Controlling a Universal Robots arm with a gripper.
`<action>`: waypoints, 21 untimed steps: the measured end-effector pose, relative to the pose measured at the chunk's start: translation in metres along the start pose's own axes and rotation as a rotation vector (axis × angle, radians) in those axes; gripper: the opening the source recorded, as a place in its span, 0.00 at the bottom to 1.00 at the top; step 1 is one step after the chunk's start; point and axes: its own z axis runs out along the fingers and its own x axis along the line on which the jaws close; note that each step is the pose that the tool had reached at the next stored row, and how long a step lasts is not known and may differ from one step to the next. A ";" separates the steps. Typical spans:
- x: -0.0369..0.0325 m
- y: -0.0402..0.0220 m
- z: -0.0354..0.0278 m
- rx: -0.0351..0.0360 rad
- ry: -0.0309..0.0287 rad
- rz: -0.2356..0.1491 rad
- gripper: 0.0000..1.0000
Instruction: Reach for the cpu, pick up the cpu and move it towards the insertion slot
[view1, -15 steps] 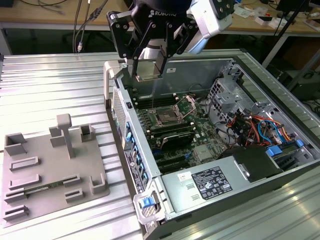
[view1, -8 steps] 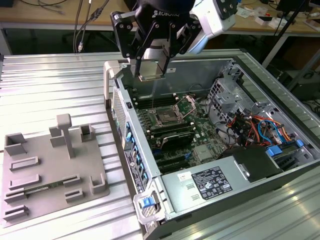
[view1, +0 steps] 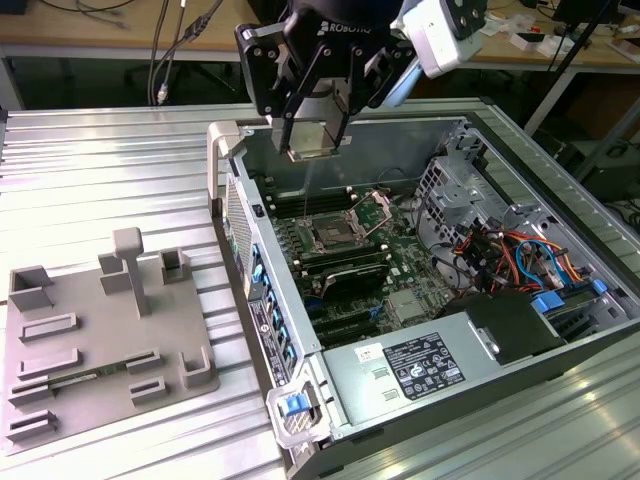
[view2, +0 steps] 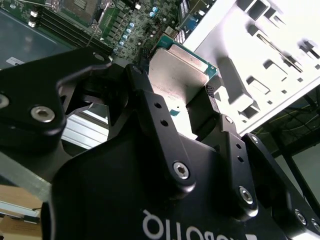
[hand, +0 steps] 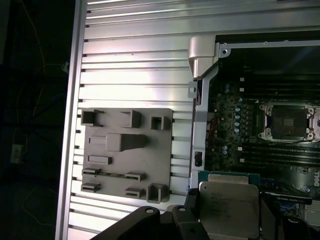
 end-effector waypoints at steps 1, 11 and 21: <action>-0.0007 0.0000 0.0000 0.0000 0.0000 0.000 0.55; -0.0082 -0.0005 -0.0001 0.0000 0.0000 0.000 0.55; -0.0148 -0.0009 -0.0002 0.0000 0.0000 0.000 0.55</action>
